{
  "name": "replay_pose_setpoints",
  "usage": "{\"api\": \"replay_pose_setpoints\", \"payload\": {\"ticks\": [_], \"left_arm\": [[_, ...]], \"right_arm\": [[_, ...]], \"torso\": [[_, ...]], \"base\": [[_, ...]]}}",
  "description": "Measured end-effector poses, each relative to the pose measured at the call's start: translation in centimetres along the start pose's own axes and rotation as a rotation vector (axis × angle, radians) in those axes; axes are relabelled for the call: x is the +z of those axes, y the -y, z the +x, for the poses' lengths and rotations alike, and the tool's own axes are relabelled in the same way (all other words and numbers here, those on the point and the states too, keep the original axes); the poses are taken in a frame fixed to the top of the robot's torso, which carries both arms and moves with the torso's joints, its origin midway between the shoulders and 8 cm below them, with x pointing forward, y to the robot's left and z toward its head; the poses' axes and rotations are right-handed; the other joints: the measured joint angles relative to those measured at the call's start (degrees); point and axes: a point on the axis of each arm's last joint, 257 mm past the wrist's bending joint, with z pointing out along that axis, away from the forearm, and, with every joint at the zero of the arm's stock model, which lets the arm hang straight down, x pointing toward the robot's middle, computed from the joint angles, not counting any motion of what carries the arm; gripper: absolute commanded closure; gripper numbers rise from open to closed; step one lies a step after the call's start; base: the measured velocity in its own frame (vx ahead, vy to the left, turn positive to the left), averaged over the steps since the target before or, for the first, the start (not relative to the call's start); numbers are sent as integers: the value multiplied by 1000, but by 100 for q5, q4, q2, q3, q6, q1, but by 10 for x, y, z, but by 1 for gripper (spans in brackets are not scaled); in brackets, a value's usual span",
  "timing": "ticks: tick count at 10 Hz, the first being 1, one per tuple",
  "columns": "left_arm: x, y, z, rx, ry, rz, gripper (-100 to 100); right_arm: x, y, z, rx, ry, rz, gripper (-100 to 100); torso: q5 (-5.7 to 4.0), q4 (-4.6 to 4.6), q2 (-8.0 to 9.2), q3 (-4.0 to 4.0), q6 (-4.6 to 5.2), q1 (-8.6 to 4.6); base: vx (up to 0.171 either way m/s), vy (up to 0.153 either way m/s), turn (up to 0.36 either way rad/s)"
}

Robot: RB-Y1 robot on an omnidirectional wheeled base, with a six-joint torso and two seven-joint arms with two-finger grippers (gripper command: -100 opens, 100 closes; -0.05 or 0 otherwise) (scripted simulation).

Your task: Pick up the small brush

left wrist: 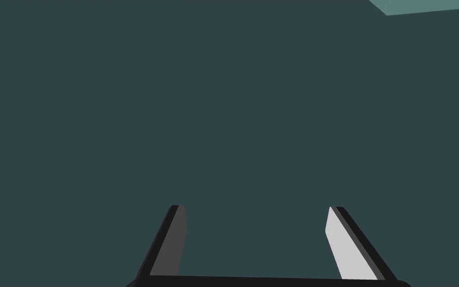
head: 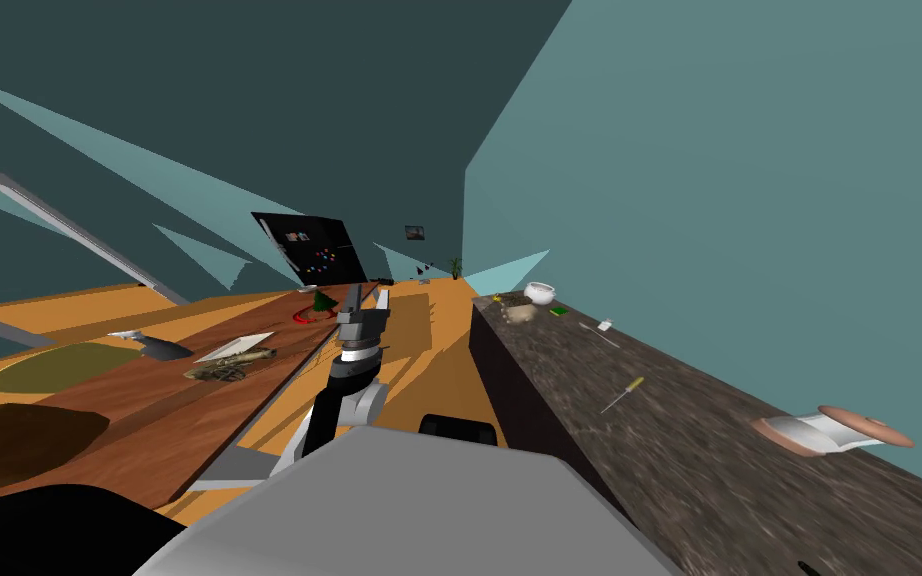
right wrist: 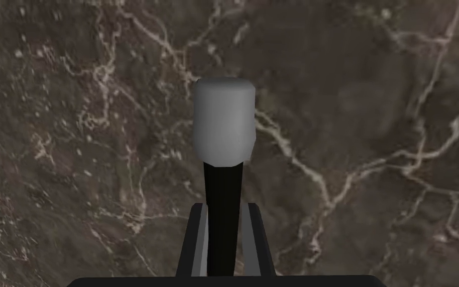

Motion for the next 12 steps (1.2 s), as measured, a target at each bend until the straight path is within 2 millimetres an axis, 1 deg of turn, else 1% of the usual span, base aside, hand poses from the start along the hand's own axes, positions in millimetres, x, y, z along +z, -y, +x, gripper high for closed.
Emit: {"api": "replay_pose_setpoints", "payload": {"ticks": [2,3,4,5,6,8,10,12], "left_arm": [[0,0,0,0,0,0,0],[0,0,0,0,0,0,0],[0,0,0,0,0,0,0],[0,0,0,0,0,0,0],[0,0,0,0,0,0,0],[0,0,0,0,0,0,0],[0,0,0,0,0,0,0],[0,0,0,0,0,0,0]], "right_arm": [[0,1,0,-1,0,3,100],[0,1,0,0,0,3,0],[0,1,0,0,0,3,100],[-1,7,-2,-12,9,8,100],[-2,7,-1,-30,8,5,100],[-4,14,-3,-65,20,7,100],[-6,18,-3,-96,27,7,100],[-8,24,-5,-127,39,12,100]], "torso": [[-4,-1,-2,-2,3,0],[-4,-1,-3,-2,3,1],[-4,-1,-3,-2,3,1],[-2,-8,-34,-19,20,7],[-2,-12,-48,-28,6,14],[1,-13,-52,-31,4,15],[0,-11,-45,-27,-4,11],[0,-12,-43,-26,8,7]], "base": [[0,0,0],[0,0,0],[137,17,-305],[161,32,-233],[125,28,-136],[132,34,-212],[98,20,-90],[124,27,-223]]}}
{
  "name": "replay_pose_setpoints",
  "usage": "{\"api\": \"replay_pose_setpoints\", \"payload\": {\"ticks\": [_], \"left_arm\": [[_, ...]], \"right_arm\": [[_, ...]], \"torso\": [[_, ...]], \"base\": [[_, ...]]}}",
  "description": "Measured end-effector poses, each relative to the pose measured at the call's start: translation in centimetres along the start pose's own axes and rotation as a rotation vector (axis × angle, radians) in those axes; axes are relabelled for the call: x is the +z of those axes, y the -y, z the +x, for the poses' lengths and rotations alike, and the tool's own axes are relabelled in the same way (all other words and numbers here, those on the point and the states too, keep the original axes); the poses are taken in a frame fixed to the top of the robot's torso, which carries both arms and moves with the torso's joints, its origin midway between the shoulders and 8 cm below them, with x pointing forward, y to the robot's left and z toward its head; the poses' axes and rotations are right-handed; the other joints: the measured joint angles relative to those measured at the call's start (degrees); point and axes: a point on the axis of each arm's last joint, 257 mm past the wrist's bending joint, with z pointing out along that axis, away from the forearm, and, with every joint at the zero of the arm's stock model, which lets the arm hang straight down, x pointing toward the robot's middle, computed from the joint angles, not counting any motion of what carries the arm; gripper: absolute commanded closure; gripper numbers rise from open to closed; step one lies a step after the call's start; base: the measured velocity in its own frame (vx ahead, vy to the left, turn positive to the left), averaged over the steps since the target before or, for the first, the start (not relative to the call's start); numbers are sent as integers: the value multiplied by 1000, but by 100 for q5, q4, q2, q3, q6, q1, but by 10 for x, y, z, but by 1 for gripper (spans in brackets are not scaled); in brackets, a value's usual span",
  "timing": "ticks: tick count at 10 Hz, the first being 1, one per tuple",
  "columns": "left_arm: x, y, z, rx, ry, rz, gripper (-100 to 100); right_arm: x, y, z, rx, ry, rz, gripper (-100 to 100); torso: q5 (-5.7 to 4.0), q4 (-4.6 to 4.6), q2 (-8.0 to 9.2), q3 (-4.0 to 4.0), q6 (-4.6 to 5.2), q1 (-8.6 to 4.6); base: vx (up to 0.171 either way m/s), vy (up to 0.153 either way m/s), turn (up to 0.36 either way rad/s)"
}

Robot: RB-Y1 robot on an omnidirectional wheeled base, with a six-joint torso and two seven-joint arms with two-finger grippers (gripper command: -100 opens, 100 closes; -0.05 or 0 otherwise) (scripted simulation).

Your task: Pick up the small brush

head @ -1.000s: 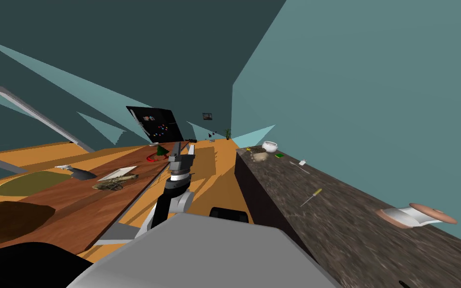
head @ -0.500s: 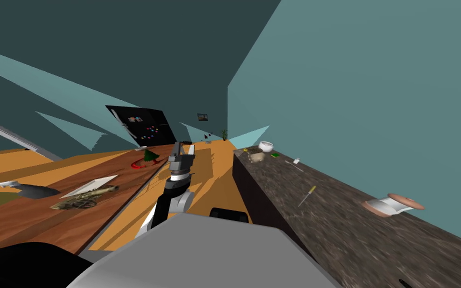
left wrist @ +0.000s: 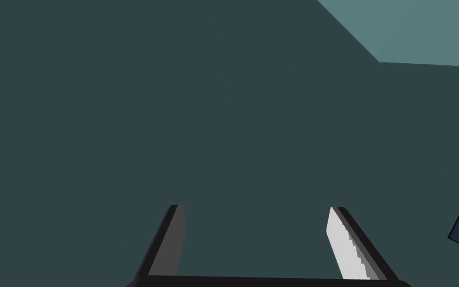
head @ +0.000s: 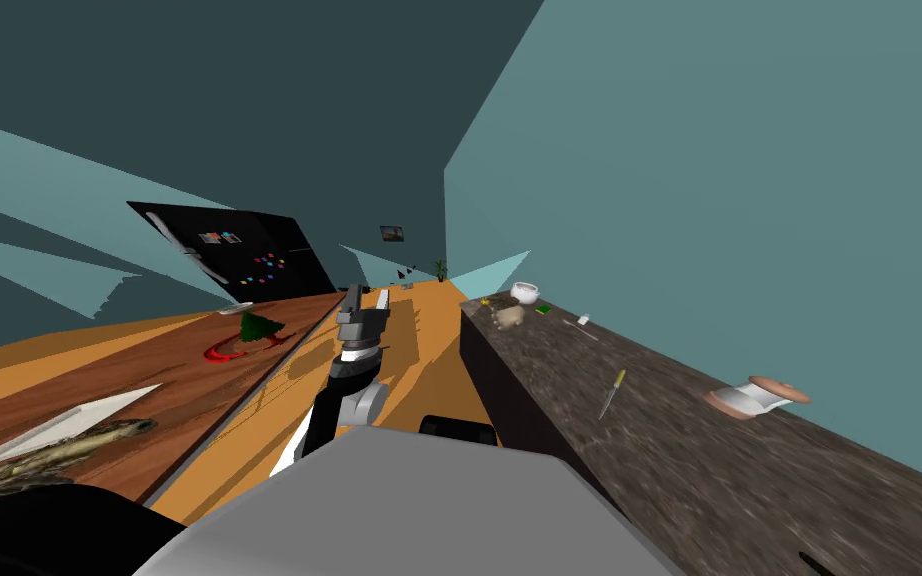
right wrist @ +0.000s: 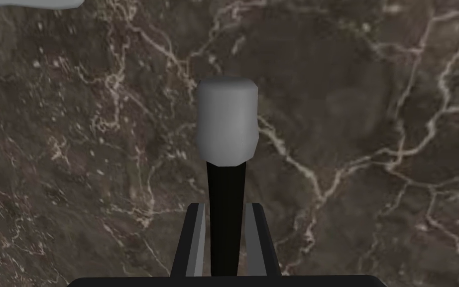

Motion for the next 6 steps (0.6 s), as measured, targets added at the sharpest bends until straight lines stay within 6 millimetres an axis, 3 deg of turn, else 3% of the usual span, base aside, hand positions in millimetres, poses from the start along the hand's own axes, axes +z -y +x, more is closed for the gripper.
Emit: {"api": "replay_pose_setpoints", "payload": {"ticks": [5,6], "left_arm": [[0,0,0,0,0,0,0],[0,0,0,0,0,0,0]], "right_arm": [[-6,7,3,-71,19,0,100],[-6,7,4,-73,19,-1,0]], "torso": [[-1,1,4,2,-12,5],[-2,4,18,9,-14,-2]], "base": [[88,29,-109],[7,4,3]]}}
